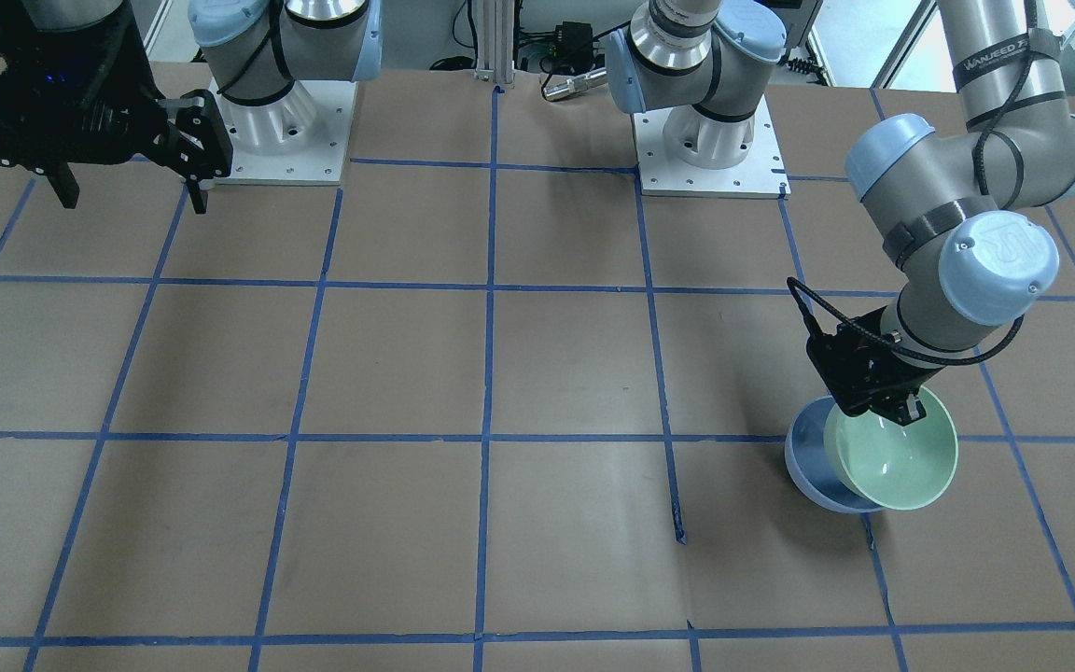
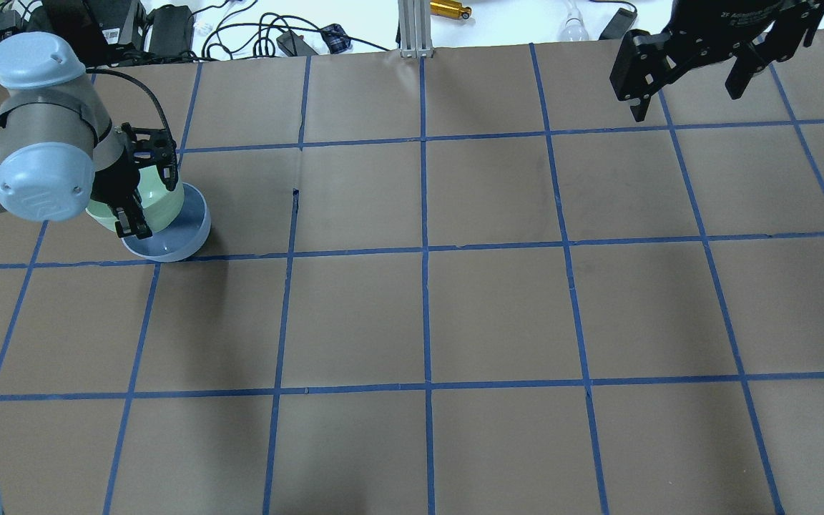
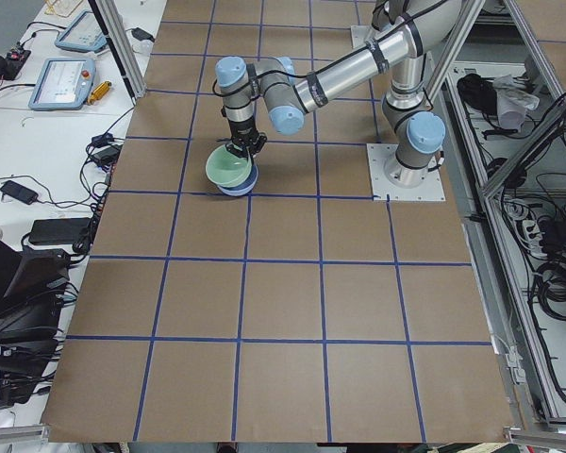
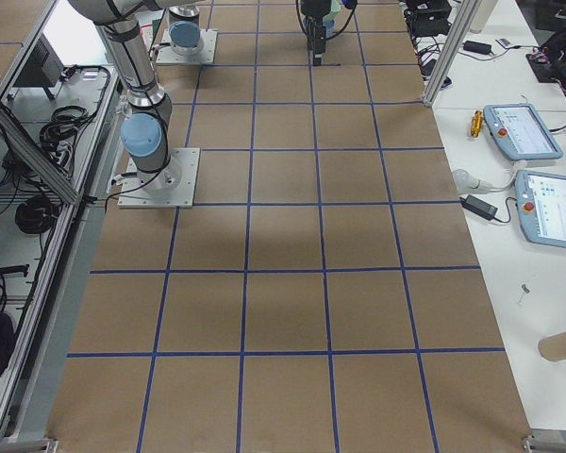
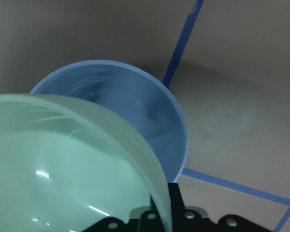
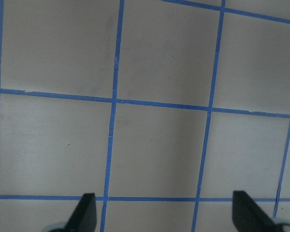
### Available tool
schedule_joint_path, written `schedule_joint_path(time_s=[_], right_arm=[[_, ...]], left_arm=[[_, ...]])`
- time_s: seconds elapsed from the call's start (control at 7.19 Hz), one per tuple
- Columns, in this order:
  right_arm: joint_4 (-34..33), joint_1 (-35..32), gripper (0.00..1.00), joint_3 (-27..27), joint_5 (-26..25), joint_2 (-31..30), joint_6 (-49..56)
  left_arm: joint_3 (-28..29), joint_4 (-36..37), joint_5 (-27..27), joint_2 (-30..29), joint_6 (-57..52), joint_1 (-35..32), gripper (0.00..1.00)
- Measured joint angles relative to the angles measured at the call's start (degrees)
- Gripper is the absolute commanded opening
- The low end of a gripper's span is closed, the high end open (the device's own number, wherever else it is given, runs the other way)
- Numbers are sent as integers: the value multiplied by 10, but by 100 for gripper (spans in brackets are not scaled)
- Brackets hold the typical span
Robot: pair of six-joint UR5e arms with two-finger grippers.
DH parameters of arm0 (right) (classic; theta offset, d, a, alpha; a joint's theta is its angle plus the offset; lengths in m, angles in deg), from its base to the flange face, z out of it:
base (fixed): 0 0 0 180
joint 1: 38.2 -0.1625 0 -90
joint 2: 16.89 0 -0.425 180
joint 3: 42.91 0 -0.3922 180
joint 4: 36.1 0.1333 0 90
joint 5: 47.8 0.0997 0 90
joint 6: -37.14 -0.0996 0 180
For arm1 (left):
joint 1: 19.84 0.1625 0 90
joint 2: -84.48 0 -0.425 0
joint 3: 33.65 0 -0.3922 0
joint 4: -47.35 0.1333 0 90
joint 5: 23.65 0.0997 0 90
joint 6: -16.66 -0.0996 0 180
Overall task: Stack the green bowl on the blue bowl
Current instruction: 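Lower the green bowl into the blue bowl and open the left gripper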
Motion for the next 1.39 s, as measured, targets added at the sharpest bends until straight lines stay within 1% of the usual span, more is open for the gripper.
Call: schedule_joint_path(time_s=[0.14, 0.56, 0.83, 0.97, 1.11, 1.39], right_arm=[[0, 0, 100, 0, 0, 0, 0], [0, 0, 100, 0, 0, 0, 0], [0, 0, 100, 0, 0, 0, 0], [0, 0, 100, 0, 0, 0, 0], [0, 0, 100, 0, 0, 0, 0], [0, 0, 100, 0, 0, 0, 0]], left_arm=[[-8, 7, 0, 0, 4, 0, 99], [-10, 13, -3, 2, 42, -5, 100], [0, 11, -8, 21, 82, -11, 100], [11, 1, -10, 35, 134, -23, 100], [29, -25, -10, 51, 219, -43, 100], [77, -107, -14, 74, 388, -76, 100]])
